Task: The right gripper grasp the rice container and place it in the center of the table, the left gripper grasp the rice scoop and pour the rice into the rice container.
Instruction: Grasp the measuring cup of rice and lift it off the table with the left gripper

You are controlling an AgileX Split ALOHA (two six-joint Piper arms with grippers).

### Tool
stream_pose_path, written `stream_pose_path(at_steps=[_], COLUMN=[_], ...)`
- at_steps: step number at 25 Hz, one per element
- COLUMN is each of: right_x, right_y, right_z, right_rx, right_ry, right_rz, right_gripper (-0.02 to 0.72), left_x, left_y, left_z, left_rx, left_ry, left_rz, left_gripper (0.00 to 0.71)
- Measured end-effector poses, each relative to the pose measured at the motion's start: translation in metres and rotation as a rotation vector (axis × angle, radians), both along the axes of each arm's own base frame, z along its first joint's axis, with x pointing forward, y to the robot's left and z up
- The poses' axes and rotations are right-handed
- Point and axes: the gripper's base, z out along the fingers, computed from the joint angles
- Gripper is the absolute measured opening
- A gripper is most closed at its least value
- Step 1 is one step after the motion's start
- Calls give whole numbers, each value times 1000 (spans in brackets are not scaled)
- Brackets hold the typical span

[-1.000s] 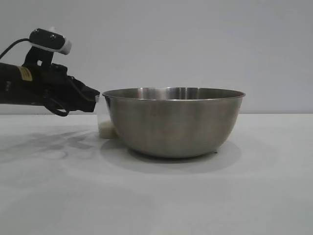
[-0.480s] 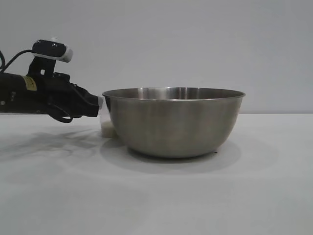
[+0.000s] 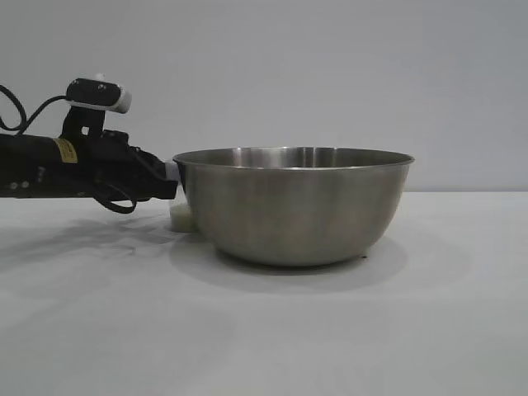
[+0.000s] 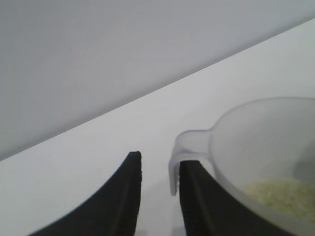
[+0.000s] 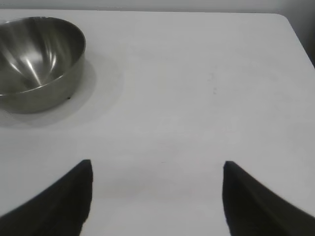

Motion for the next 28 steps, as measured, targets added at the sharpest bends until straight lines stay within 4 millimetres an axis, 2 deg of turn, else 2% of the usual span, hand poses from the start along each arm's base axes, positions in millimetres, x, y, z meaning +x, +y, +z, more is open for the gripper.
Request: stream_pose_path(at_steps=[1,2,4,18,25,28], right_x=[0,0,0,0,0,0], right_y=[0,0,0,0,0,0], right_z=[0,0,0,0,0,0], right_rx=[0,0,0,0,0,0], right_ry=[0,0,0,0,0,0], right_rz=[0,0,0,0,0,0], right_gripper=[473,473,473,473,473,473], left_x=[1,2,4,7,14,15], left_y=[0,-1,-2,-3,19,21], left_z=[0,1,4,6,27,34], left_rx=[-1,3,4,10,7,9], left_ry=[-2,-8,-20,-30,-59,-65], left_rz=[-5,-16,-30,-36,3,5], left_gripper=[154,74,0,0,0,0])
